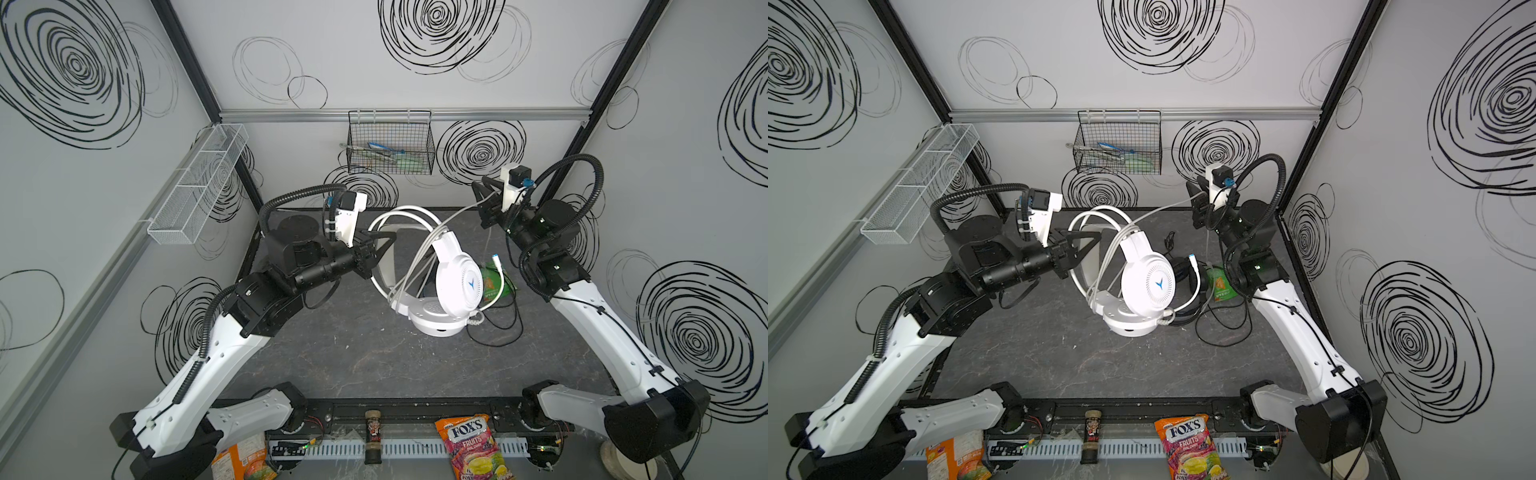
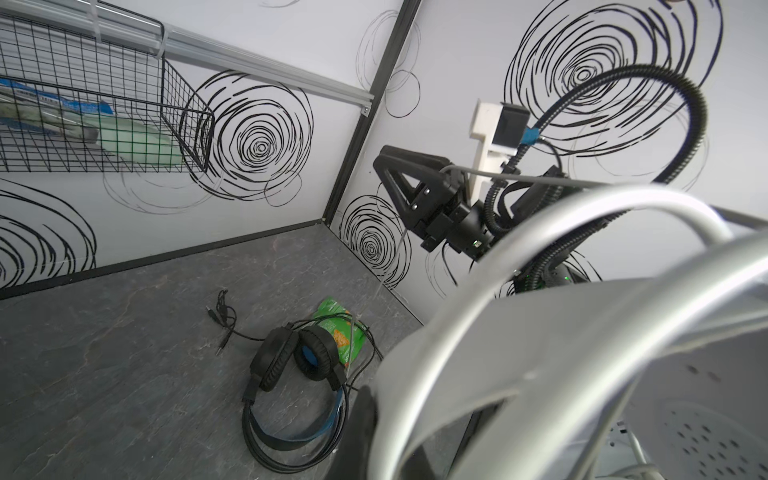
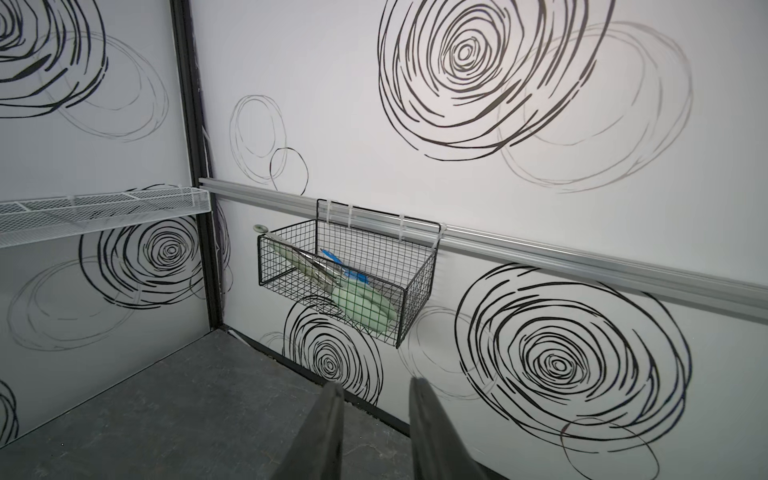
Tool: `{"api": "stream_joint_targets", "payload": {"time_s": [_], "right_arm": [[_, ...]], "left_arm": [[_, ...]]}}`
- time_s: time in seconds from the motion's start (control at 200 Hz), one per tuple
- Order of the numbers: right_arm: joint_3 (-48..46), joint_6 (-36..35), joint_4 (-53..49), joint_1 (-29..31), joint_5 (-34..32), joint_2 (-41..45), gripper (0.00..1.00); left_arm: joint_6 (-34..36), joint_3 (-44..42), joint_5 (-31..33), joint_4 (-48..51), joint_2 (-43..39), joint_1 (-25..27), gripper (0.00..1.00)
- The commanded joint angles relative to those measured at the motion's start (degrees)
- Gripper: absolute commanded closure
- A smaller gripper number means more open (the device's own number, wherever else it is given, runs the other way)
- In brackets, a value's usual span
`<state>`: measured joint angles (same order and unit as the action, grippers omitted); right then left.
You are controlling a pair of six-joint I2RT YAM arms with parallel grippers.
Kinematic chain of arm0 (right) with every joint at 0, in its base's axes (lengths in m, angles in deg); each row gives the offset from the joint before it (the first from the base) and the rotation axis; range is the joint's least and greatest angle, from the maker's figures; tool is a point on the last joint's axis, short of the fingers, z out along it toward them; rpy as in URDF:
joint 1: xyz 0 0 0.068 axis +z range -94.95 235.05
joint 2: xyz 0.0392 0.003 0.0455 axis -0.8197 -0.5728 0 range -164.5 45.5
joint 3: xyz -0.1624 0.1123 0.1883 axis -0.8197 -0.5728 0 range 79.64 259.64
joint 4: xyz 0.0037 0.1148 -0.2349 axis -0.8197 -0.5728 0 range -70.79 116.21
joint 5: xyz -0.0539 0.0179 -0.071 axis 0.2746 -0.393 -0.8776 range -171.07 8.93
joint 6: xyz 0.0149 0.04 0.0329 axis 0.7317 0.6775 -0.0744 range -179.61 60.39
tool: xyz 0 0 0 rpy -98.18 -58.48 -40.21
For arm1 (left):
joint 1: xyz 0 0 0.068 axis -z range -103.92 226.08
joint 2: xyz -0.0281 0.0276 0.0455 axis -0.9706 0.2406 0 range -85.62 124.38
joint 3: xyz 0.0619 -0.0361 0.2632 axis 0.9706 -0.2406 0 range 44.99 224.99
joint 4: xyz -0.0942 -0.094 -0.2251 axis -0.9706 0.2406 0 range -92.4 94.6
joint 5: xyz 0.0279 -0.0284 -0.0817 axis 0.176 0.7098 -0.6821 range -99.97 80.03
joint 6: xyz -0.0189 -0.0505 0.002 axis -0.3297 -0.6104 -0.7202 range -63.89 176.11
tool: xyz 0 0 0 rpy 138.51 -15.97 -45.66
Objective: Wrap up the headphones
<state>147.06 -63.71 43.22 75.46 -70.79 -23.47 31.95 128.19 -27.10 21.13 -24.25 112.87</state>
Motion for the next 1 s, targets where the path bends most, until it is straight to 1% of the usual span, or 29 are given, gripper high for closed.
{"api": "stream_joint_targets", "payload": {"time_s": [0.0, 0.105, 0.19, 0.475, 0.6, 0.71, 0.831, 0.996], "right_arm": [[-2.67, 3.10, 5.59, 0.29, 3.78, 0.58, 0.67], [-4.96, 5.57, 7.86, 0.42, 5.38, 0.55, 0.66], [-6.17, 6.11, 8.54, 1.28, 5.62, 0.25, 0.66], [-9.34, 8.08, 11.35, 4.95, 6.76, -0.20, 0.66], [-10.26, 8.58, 12.32, 6.92, 7.89, -0.70, 0.64], [-11.29, 9.17, 13.08, 9.13, 8.88, -0.71, 0.66], [-12.47, 9.55, 12.84, 11.09, 9.74, -0.91, 0.69], [-14.13, 9.63, 12.76, 12.71, 10.24, -0.84, 0.74]], "left_arm": [[-3.66, 3.42, -2.74, -9.70, -1.04, -0.63, 1.00], [-4.56, 5.05, -3.19, -10.30, -0.39, -0.85, 1.00], [-5.38, 6.18, -3.57, -11.01, 0.42, -0.85, 1.00], [-12.87, 6.02, -4.06, -20.05, 1.48, -0.94, 1.00], [-15.56, 6.14, -1.81, -23.81, 2.06, -1.02, 1.00], [-17.74, 6.36, 0.09, -27.27, 2.62, -1.45, 1.00], [-19.23, 7.46, 2.15, -29.85, 3.38, -1.72, 1.00], [-20.21, 10.73, 4.38, -30.22, 5.16, -2.19, 1.00]]}}
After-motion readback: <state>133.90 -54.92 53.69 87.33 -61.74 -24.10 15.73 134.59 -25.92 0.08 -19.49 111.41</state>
